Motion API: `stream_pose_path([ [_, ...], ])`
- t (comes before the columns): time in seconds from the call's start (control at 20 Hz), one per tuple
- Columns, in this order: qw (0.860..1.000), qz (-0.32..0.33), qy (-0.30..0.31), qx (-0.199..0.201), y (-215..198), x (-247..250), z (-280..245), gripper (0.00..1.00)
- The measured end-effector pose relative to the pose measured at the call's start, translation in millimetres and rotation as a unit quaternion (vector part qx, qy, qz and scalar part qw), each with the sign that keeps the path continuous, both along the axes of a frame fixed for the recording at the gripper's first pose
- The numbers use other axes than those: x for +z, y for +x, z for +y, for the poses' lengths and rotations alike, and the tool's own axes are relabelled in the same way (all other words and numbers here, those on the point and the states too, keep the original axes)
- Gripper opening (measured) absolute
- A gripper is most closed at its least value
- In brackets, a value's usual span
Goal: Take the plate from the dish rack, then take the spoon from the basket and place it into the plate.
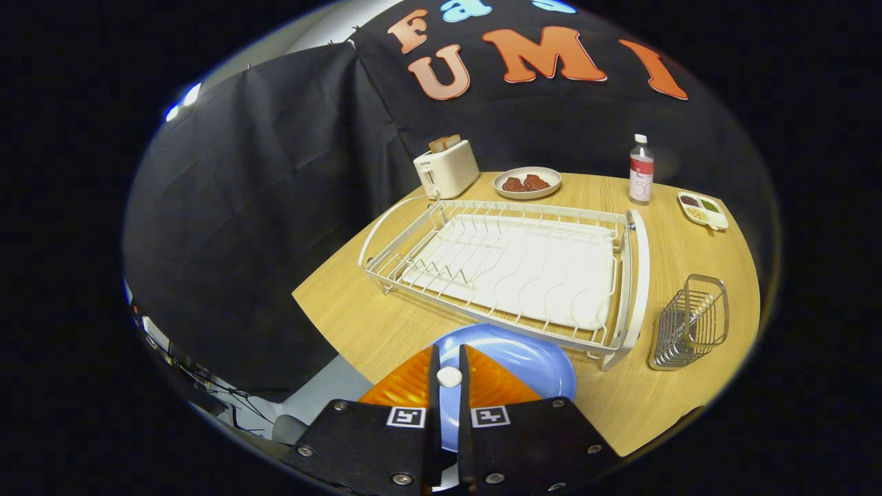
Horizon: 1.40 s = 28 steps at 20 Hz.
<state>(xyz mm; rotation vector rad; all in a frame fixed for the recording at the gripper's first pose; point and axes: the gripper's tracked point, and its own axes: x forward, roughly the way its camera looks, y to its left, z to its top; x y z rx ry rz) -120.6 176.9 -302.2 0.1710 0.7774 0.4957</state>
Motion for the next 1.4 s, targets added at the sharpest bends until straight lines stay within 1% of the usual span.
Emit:
stream_pose_path([
  [0.1,1.000,0.000,0.002,-0.005,-3.5,-2.1,-4.7,0.10],
  [0.25,1.000,0.024,0.012,-0.007,-11.7,-11.6,-12.4,0.13],
  [0.4,0.999,0.043,0.002,-0.012,-22.7,-24.2,-24.9,0.15],
  [0.6,0.997,0.064,-0.008,-0.037,-33.2,-42.3,-40.7,0.18],
  [0.75,0.995,0.078,-0.015,-0.057,-35.5,-54.7,-51.5,0.23],
  [0.9,0.991,0.102,0.000,-0.082,-37.0,-65.6,-57.4,0.27],
  [1.0,0.990,0.102,0.002,-0.096,-35.1,-66.5,-62.1,0.28],
  [1.2,0.990,0.094,-0.011,-0.107,-32.7,-63.7,-75.1,0.31],
  [1.25,0.989,0.092,-0.007,-0.113,-30.3,-60.9,-77.9,0.35],
  [1.4,0.989,0.070,0.000,-0.133,-19.9,-37.1,-91.3,0.40],
])
